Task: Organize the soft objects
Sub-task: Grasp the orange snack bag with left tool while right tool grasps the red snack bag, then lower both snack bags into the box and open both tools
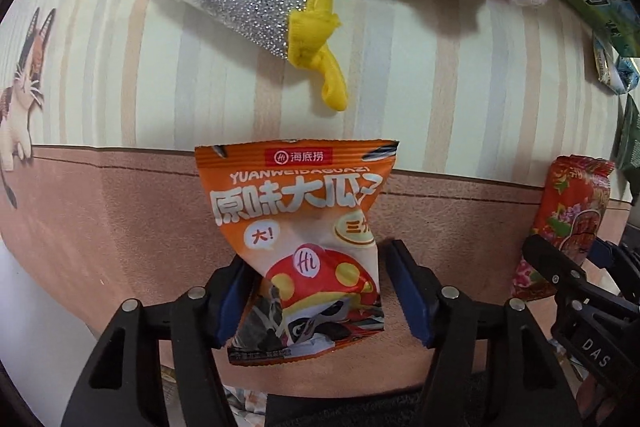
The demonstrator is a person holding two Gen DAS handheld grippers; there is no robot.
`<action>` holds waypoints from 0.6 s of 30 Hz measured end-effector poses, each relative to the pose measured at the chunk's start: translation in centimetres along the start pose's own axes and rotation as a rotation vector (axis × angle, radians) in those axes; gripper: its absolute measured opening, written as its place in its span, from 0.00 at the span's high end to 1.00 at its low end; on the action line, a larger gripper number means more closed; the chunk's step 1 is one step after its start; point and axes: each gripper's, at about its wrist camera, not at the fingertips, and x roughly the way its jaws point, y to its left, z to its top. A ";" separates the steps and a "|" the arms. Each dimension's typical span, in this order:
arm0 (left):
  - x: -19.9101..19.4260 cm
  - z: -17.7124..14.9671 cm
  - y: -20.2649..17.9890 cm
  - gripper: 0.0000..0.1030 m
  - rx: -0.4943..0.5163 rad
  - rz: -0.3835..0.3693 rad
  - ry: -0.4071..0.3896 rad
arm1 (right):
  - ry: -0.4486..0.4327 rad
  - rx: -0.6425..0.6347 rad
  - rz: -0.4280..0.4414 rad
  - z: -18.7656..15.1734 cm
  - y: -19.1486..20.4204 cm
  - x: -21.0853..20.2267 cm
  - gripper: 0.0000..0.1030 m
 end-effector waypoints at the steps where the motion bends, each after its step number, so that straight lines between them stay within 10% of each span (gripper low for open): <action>1: 0.0 -0.1 -0.2 0.40 -0.003 0.003 -0.005 | -0.003 0.000 -0.014 -0.1 0.3 0.1 0.35; 10: -1.1 -2.3 -2.6 0.56 0.004 0.027 -0.067 | -0.028 -0.097 -0.159 -1.9 6.7 1.8 0.50; 18: -10.9 -6.3 -6.4 0.64 0.079 -0.095 -0.218 | -0.156 -0.110 0.022 -3.8 4.0 -6.6 0.53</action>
